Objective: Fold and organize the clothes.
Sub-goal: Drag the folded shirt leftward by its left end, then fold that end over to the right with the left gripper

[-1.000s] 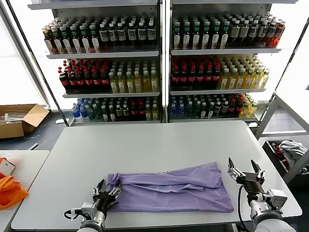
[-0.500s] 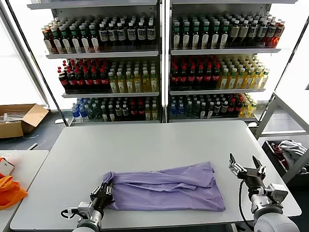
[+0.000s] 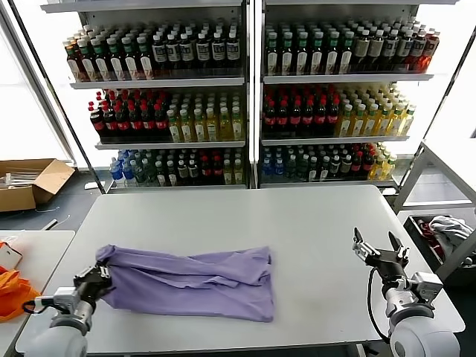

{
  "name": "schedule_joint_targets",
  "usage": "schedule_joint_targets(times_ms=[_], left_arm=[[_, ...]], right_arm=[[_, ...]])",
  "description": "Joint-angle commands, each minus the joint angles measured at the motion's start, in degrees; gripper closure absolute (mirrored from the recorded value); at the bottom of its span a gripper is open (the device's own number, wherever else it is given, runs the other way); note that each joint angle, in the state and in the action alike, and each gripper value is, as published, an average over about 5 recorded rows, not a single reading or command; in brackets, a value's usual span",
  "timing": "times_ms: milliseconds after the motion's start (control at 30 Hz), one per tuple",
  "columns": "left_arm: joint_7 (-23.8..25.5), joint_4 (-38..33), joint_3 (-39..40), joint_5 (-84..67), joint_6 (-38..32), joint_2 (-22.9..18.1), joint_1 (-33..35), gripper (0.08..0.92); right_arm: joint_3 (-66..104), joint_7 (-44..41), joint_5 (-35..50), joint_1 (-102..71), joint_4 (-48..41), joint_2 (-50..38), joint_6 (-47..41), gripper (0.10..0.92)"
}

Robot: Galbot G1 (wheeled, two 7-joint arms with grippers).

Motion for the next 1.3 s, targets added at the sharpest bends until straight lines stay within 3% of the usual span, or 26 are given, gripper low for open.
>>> schedule_joint_targets(times_ms=[33, 200, 567, 1000, 1300], left_arm=[[2.26, 8.48, -16.34, 6.24, -2.82, 15.9, -4.08, 0.89], [2.83, 5.42, -12.48, 10.18, -4.0, 12.96, -2.46, 0.89], [3.09, -1.47, 8.79, 13.09, -3.28, -2.18, -0.41, 0.89], [2.72, -4.87, 18.1, 8.83, -1.51, -9.38, -1.25, 0.89], [2.65, -5.07, 20.1, 9.38, -1.37, -11.58, -1.7, 0.89]], right_arm=[[-0.59, 0.17, 0.3, 1.83, -0.88, 0.51, -0.2, 0.203], [-0.65, 0.26, -0.03, 1.52, -0.78, 1.02, -0.16, 0.203], [1.11, 0.22, -1.51, -3.91, 3.93, 2.04, -0.04, 0.203], [1.02, -1.98, -5.48, -6.82, 6.48, 3.24, -0.23, 0.203], [-0.55, -3.55, -5.6, -4.42, 6.26, 2.91, -1.86, 0.203]])
